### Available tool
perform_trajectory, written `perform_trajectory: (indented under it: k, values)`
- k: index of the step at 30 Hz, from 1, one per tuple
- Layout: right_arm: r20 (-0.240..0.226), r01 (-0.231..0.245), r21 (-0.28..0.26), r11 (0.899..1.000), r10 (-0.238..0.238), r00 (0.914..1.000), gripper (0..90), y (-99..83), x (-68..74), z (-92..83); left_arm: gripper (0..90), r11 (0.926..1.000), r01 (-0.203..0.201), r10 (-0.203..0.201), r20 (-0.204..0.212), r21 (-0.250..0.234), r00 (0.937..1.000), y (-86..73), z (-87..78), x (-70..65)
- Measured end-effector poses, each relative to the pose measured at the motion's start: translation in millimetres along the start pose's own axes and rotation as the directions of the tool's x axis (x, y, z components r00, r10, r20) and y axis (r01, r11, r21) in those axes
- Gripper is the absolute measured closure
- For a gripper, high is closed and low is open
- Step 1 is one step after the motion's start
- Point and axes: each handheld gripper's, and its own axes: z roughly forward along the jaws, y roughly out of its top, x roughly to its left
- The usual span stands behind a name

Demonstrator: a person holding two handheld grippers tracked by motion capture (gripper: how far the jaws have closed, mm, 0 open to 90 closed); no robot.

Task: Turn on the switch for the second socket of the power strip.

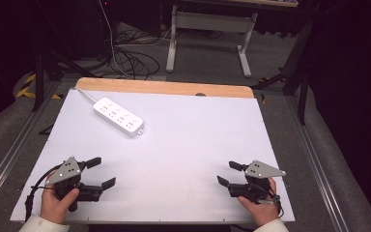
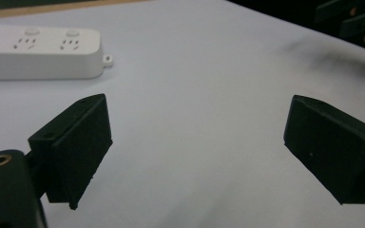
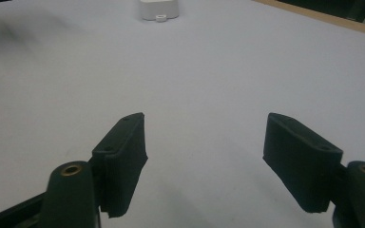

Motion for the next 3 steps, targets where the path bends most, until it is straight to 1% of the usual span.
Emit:
perform_trajectory:
  k: [3]
  values:
    - [-0.001,-0.003,-0.002,1.000,0.003,1.0000,31.3,0.0,0.0,-0.2,10.9,0.9996,0.027,-0.027,-0.013,0.007,0.9995,-1.5,0.4,2.5]
